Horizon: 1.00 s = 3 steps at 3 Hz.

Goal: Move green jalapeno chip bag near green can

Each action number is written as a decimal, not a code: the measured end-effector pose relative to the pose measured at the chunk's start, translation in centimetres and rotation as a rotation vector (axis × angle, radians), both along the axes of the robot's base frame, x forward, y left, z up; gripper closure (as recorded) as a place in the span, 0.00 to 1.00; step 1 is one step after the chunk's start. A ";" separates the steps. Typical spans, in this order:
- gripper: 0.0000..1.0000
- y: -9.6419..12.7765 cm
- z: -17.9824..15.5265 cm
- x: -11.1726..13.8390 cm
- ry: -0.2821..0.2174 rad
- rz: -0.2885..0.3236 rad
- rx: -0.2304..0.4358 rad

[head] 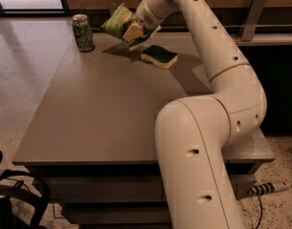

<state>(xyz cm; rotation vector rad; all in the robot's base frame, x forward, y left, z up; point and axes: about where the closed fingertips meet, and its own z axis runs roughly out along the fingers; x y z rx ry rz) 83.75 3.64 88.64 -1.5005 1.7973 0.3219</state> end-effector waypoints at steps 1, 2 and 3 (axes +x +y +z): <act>0.84 0.3 -0.3 0.1 0.004 0.004 0.001; 0.61 0.6 -0.7 0.1 0.009 0.007 0.000; 0.38 0.9 -1.1 0.1 0.014 0.010 -0.001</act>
Offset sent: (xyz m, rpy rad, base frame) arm 0.0005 0.0028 -0.0027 0.0010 0.0035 0.0033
